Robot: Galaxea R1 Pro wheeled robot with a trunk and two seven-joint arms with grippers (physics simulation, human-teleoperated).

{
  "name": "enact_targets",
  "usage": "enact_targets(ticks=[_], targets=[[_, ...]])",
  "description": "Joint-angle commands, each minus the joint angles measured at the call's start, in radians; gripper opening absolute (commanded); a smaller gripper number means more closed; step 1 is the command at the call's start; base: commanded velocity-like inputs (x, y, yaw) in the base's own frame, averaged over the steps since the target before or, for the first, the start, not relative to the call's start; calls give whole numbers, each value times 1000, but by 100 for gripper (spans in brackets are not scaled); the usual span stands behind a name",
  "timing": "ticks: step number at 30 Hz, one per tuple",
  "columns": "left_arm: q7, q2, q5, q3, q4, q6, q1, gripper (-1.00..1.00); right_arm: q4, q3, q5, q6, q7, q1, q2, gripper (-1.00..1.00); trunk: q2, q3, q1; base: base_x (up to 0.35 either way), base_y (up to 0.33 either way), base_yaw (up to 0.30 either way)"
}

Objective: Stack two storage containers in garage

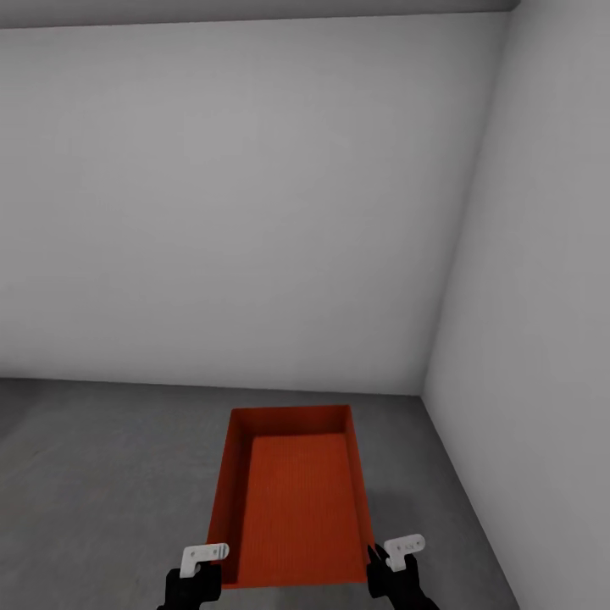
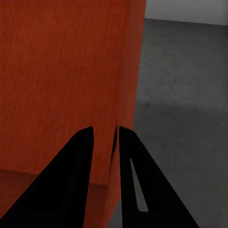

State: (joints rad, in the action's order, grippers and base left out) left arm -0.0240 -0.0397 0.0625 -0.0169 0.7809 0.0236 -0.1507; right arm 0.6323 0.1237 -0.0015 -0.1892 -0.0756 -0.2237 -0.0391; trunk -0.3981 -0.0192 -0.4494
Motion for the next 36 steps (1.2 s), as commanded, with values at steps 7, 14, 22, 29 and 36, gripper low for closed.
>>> enact_targets(ticks=[7, 14, 22, 29, 36], targets=[[-5, -23, 3, -24, 1, 2, -1, -100, -3, 76, -5, -1, -6, 0, -1, -100, -2, -2, -1, 119, 0, -20], [-5, -23, 3, -24, 1, 2, -1, -100, -4, 76, -5, -1, -6, 0, -1, -100, -2, -3, -1, 7, 0, -141], [-4, -25, 3, -24, 1, 2, -1, -100, -4, 76, -5, -1, -6, 0, -1, -100, -2, -3, -1, 0, 0, -12], [-4, -25, 3, -24, 1, 2, -1, -100, -3, 76, -5, -1, -6, 0, -1, -100, -2, -3, -1, 0, 0, 0], [-4, -25, 3, -24, 1, 2, -1, -100, -3, 76, -5, -1, -6, 0, -1, -100, -2, -3, -1, 0, 0, 0]])
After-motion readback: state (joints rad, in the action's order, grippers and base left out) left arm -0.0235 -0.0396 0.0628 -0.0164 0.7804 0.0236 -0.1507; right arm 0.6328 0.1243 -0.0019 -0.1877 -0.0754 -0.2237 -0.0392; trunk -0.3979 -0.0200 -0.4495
